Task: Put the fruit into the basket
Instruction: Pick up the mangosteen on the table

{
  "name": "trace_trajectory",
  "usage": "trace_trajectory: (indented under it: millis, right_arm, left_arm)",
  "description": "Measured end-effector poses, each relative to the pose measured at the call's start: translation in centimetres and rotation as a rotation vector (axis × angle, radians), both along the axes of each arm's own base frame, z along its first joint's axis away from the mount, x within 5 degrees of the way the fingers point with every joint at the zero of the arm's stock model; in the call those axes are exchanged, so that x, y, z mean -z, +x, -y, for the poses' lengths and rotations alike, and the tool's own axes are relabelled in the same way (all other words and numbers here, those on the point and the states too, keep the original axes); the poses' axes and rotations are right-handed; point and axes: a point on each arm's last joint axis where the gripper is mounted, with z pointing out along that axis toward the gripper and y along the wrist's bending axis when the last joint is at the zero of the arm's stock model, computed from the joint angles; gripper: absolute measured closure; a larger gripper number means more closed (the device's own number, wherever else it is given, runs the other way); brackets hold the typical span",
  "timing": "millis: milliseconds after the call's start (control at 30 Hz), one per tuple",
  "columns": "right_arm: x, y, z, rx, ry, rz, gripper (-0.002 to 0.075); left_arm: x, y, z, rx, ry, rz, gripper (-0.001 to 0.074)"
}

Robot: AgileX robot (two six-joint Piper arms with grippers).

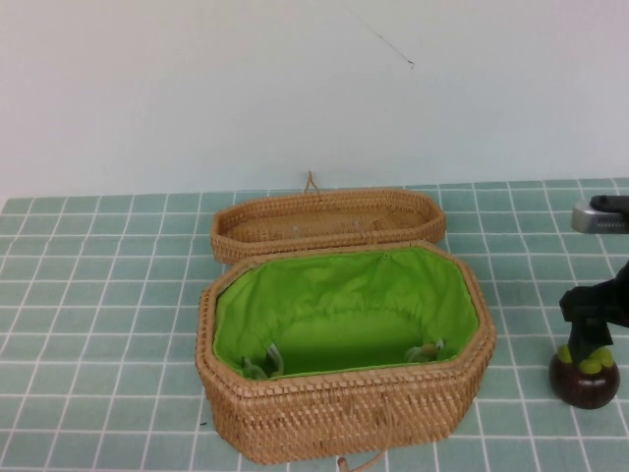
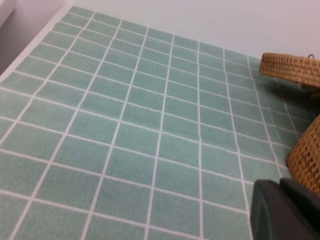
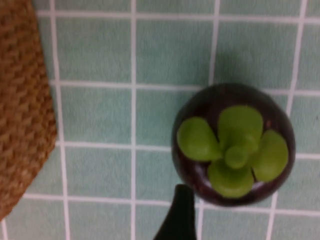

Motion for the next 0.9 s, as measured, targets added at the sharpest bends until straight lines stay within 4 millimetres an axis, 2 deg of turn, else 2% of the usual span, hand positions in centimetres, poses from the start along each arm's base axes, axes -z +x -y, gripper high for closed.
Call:
trace_trajectory:
  millis: [200, 333, 633, 900]
  right_arm:
    - [-0.2, 0.3, -2.1, -0.103, -0.085, 0.064, 0.0107]
    - [0.5, 0.4, -3.3, -0.120, -0.168, 0.036, 0.0123]
    - [3.0, 0.9, -3.9, -0.112, -0.177, -0.067, 0.0126]
    - [4.9, 1.4, -4.4, -0.090, -0.154, -0.091, 0.0125]
  left_arm:
    - [0.0, 0.0, 0.0, 0.000, 0.000, 0.000, 0.0738]
    - [0.0, 0.0, 0.0, 0.000, 0.000, 0.000, 0.0738]
    - [0.0, 0.0, 0.0, 0.000, 0.000, 0.000, 0.0738]
    - [0.0, 0.0, 0.0, 0.000, 0.000, 0.000, 0.0738]
